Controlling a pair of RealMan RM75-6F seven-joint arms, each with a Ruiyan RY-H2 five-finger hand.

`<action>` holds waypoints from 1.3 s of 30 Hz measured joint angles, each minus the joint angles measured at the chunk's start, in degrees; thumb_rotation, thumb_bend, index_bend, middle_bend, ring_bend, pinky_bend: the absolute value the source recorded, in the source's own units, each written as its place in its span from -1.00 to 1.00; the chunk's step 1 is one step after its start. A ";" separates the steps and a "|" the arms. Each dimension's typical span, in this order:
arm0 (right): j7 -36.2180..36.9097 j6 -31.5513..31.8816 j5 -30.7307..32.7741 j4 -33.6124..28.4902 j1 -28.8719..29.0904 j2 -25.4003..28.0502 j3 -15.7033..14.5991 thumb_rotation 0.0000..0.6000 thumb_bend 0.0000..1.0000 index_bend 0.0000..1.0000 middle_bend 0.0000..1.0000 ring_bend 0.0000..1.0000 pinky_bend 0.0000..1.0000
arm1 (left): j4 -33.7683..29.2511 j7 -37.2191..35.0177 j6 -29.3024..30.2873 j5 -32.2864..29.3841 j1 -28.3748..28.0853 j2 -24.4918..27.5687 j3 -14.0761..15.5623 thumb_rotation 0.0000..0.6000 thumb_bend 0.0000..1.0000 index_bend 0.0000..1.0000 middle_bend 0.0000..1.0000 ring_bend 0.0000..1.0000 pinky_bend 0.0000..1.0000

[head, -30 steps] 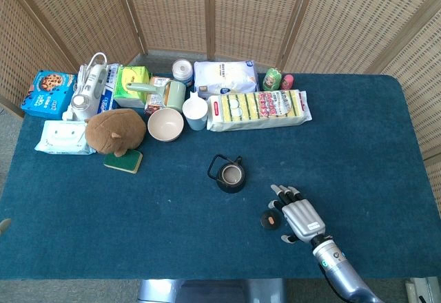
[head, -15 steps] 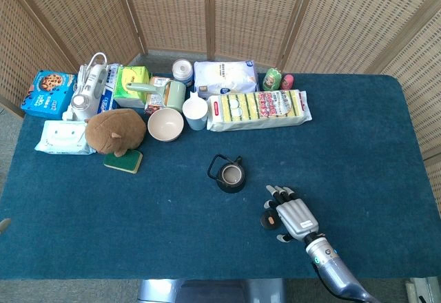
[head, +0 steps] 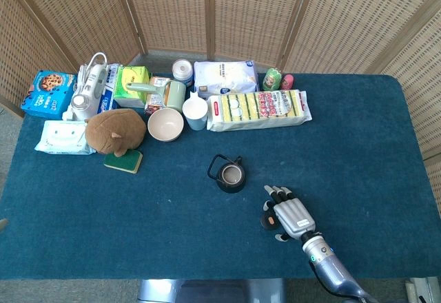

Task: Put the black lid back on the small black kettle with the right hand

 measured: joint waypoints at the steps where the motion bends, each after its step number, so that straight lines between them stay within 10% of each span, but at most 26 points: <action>1: 0.13 -0.03 -0.02 0.02 0.08 0.00 -0.08 1.00 -0.76 -0.33 -0.99 -1.00 -1.00 | 0.01 -0.04 0.01 0.00 0.01 0.01 0.00 1.00 -0.68 -1.00 -1.00 -1.00 -0.79; 39: 2.87 1.59 -1.98 -1.61 1.44 0.71 -1.27 1.00 -0.48 -0.13 -0.95 -0.99 -1.00 | -0.28 -0.65 -0.72 0.08 -0.14 0.29 0.18 1.00 -0.68 -1.00 -1.00 -1.00 -0.79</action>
